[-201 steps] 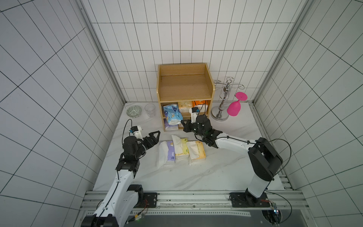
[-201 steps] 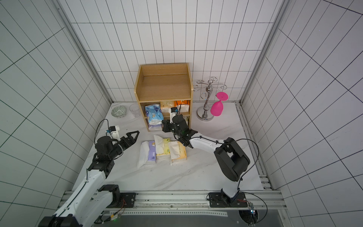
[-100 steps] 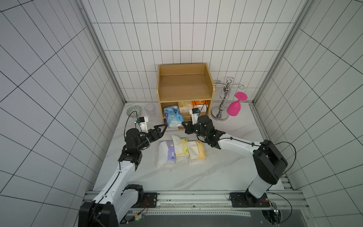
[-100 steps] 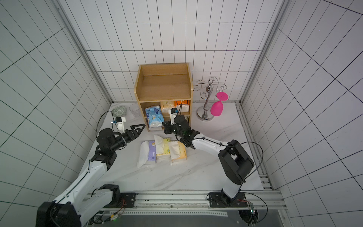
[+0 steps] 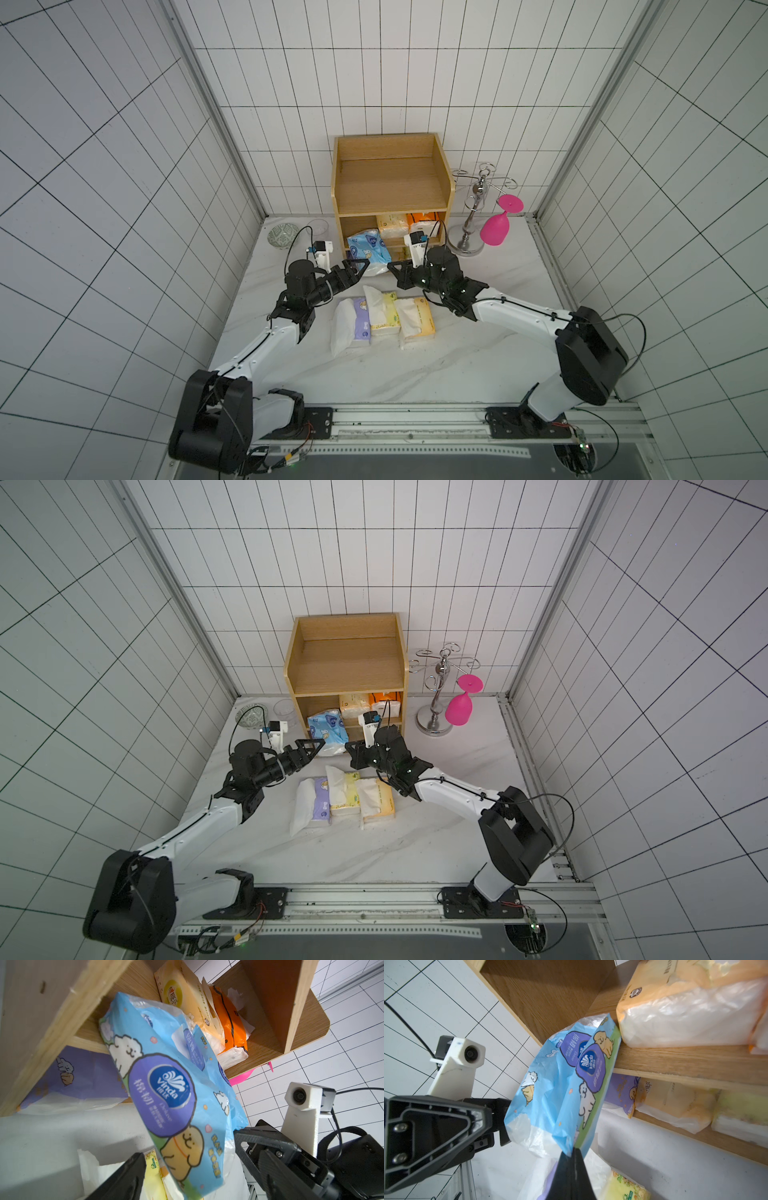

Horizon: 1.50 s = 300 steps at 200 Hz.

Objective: Remove the tissue boxes from the shelf
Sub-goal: Pick up a box of tissues from the shelf, then place the box of tissues at the center of the board.

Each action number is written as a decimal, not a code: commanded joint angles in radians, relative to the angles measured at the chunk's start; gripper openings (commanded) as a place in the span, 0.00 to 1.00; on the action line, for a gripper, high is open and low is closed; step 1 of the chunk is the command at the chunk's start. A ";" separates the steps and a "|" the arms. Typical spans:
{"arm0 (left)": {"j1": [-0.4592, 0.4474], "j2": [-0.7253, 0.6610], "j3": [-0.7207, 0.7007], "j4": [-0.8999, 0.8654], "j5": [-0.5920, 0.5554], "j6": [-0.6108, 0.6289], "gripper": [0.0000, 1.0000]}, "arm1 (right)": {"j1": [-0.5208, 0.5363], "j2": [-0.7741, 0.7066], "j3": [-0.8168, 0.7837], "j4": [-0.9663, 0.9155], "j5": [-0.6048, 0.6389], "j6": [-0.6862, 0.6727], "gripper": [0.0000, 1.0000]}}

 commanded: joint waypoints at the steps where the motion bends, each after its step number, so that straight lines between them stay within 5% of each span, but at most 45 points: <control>1: -0.026 0.037 0.047 0.061 -0.026 -0.002 0.81 | 0.009 -0.044 -0.045 -0.009 -0.013 -0.016 0.00; 51: -0.066 0.051 0.044 0.078 -0.067 -0.032 0.39 | 0.026 -0.089 -0.058 -0.061 -0.010 -0.045 0.00; 89: -0.103 -0.013 0.038 0.013 -0.105 -0.022 0.27 | 0.050 -0.125 -0.060 -0.106 0.001 -0.066 0.00; 163: -0.262 -0.298 -0.061 -0.199 -0.305 -0.001 0.29 | 0.122 -0.283 -0.170 -0.192 0.048 -0.058 0.00; 194: -0.381 -0.313 -0.082 -0.205 -0.398 -0.005 0.31 | 0.138 -0.444 -0.287 -0.264 0.126 -0.022 0.00; 268: -0.737 0.094 0.009 0.043 -0.680 -0.037 0.35 | 0.137 -0.925 -0.470 -0.702 0.382 0.038 0.00; 300: -0.809 0.306 0.073 0.200 -0.718 -0.079 0.38 | 0.136 -1.100 -0.532 -0.851 0.494 0.063 0.00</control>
